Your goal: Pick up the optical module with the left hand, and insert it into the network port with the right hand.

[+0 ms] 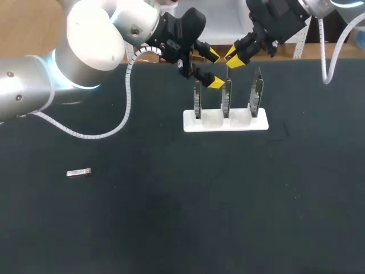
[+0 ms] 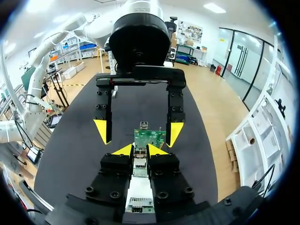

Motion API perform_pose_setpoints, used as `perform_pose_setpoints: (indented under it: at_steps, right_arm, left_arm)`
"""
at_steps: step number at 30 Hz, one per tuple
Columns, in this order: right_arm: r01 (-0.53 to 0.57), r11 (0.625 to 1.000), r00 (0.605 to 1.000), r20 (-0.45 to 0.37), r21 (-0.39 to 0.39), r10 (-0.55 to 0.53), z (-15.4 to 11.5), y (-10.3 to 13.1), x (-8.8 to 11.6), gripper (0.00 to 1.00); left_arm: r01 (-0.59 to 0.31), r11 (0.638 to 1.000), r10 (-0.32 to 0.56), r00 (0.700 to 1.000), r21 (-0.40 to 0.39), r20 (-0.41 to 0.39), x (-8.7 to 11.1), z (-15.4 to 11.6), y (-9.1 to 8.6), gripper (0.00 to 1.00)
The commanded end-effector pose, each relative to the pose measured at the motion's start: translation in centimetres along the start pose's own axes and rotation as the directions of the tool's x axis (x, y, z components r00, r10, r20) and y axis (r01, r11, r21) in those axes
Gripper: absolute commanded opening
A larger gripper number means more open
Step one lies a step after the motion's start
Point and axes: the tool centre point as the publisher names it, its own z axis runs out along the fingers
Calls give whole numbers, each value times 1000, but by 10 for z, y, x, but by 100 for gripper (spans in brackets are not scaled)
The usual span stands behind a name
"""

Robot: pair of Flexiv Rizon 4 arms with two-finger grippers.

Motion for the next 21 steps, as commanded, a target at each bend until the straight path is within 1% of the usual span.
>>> perform_pose_setpoints:
  at_steps: [1,11,21]
  right_arm:
    - [-6,1000,1000,-2,5,6,0,3,2,0]
    - [-20,1000,1000,5,2,20,4,3,5,0]
    - [-15,1000,1000,10,14,15,2,1,1,0]
  left_arm:
    - [2,1000,-2,1000,3,-6,-1,1,2,100]
    - [2,1000,-2,1000,3,-6,-1,1,2,100]
    - [2,1000,-2,1000,3,-6,-1,1,2,100]
